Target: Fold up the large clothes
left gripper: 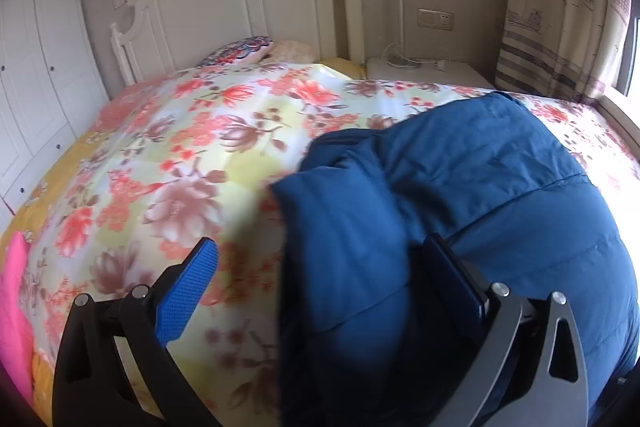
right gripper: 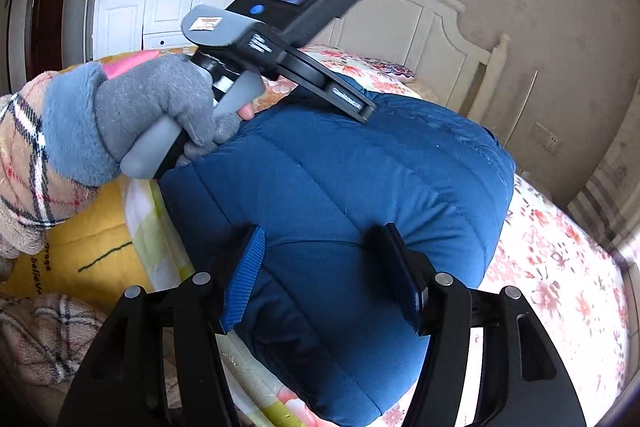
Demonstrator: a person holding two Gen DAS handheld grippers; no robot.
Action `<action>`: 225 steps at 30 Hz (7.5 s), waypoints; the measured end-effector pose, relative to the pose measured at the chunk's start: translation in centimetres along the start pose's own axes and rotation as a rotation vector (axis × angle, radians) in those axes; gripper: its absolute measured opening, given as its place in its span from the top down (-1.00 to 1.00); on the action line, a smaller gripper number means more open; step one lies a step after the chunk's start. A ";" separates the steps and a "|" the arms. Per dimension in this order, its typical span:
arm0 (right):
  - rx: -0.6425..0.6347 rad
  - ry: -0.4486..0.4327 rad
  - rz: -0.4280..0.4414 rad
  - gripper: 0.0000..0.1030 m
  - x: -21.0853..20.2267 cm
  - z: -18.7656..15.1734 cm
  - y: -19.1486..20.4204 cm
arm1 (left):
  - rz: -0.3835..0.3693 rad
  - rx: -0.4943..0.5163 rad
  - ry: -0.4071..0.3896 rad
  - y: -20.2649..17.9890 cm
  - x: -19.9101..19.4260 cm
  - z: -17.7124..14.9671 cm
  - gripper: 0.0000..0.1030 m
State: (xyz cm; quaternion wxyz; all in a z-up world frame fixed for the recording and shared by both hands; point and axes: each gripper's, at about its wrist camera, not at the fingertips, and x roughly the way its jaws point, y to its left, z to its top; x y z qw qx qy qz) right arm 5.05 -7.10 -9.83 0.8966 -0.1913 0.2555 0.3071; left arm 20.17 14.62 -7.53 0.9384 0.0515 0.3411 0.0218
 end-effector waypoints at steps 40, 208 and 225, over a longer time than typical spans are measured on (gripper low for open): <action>0.764 0.134 0.412 -0.91 4.6 -3.2 -12.5 | -0.437 -0.228 0.115 6.4 -1.2 -8.7 -0.96; 0.465 -0.154 -0.518 -0.90 -16.3 -3.4 -10.9 | -0.117 0.019 -0.327 -15.2 -18.8 -5.3 -0.96; 0.575 -0.070 -0.593 -0.90 -14.1 -4.2 -26.5 | -0.059 -0.109 -0.071 -3.3 -3.6 5.5 -0.96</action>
